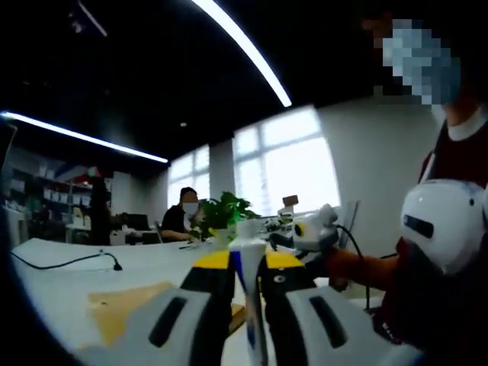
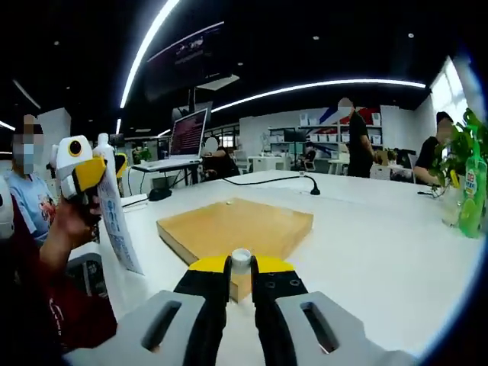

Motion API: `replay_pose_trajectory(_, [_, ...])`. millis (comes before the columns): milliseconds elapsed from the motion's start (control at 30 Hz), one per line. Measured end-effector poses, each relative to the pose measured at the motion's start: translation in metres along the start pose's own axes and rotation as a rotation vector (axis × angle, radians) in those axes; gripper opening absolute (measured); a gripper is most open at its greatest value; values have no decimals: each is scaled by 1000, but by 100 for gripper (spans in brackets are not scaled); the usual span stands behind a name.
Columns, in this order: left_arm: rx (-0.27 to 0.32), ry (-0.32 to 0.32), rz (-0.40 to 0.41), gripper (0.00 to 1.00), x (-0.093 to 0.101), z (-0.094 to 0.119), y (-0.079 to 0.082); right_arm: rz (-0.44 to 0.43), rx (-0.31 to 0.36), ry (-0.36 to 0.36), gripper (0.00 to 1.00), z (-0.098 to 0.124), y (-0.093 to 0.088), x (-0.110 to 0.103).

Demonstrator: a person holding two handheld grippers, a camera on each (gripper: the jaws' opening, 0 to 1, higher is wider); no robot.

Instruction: Pick up the toothpaste unscrew the cap squeeze it onto the small board screw the cap back on and return it to the table

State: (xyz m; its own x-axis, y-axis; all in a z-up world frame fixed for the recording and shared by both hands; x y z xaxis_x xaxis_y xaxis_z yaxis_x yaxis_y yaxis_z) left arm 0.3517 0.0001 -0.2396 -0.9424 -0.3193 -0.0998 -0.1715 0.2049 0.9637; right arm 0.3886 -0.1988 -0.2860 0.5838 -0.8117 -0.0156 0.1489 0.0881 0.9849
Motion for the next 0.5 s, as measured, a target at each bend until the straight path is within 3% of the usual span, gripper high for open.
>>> replay_pose_trajectory(133, [-2,-3,-1,13,0,-1,0,25,95,65,9,7,30,-17])
replay_pose_trajectory(333, [-48,5,-20,13,4,-6,0,-30,199,271,9,19,68,-49])
replay_pose_trajectory(500, [-91,15,-28,13,6,-9,-2,-75,230,431,9,26,85,-72])
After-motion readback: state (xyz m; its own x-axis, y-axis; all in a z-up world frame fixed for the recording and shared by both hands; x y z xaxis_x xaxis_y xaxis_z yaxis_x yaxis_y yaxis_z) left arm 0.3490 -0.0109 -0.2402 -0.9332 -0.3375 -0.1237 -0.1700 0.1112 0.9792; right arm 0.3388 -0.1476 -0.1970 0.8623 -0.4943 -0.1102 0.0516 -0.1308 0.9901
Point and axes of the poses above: the point that each gripper's makers call its tool centre point, and the gripper's own axes: z roughly backward along the fingers, x roughly to its right, y roughly out of its top, the point moved 7 cm from there along z, roughly backward along the fingers, and after that the axes turned 5 degrees about -y, right-handed, at the moved point
